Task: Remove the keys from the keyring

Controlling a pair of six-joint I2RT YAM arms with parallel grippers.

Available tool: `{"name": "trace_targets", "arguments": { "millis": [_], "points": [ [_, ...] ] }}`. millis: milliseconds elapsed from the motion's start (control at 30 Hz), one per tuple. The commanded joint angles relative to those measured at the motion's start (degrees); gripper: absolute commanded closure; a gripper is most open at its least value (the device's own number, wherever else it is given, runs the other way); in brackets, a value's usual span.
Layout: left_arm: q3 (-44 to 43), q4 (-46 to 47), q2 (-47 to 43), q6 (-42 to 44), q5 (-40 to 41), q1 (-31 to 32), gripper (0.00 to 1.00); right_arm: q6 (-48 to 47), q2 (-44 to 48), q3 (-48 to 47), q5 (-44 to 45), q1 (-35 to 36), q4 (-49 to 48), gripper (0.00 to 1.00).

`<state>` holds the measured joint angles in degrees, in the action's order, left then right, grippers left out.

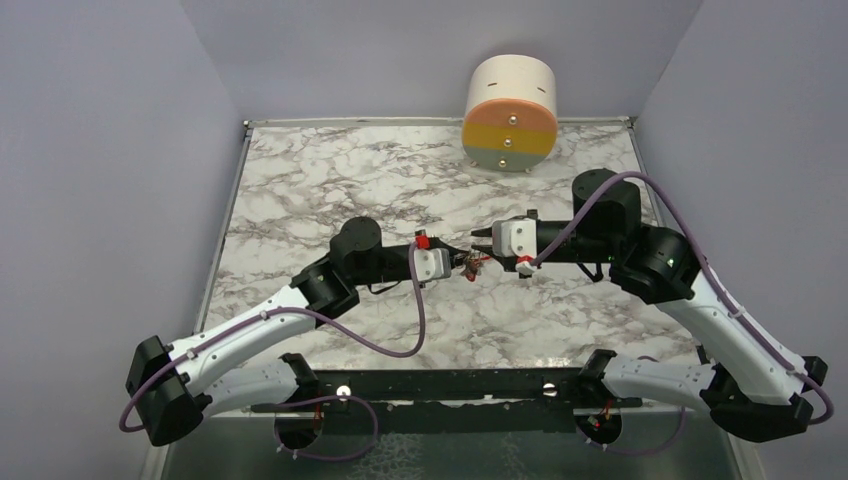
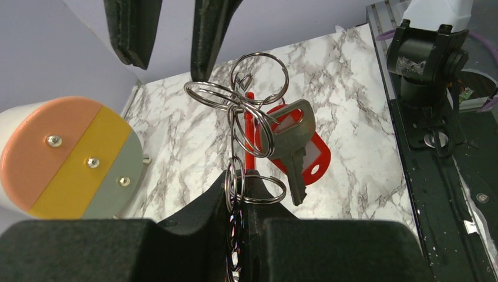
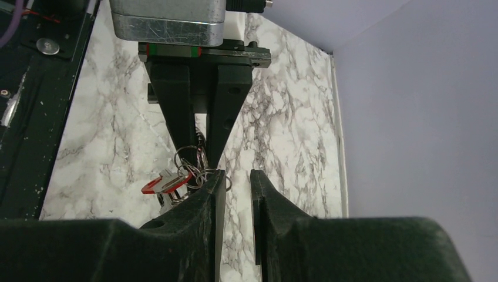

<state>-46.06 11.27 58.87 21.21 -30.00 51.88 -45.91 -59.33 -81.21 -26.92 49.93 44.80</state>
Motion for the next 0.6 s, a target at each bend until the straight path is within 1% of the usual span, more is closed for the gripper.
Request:
{"name": "trace_targets", "arguments": {
  "millis": [0, 233, 567],
  "points": [
    [-2.27, 0.03, 0.07, 1.37, -1.82, 0.30, 1.00, -0.70, 1.11, -1.37, -2.28, 0.25, 1.98, 0.77],
    [-2.29, -0.90, 0.00, 1.72, -0.60, 0.32, 1.00, -0.45, 1.65, -1.10, -1.48, 0.26, 1.81, 0.77],
    [-2.53, -0.39, -0.79, 1.85, -1.47, 0.26, 1.00, -0.27, 0.49, -1.19, -0.89, 0.25, 2.21, 0.76]
  ]
}}
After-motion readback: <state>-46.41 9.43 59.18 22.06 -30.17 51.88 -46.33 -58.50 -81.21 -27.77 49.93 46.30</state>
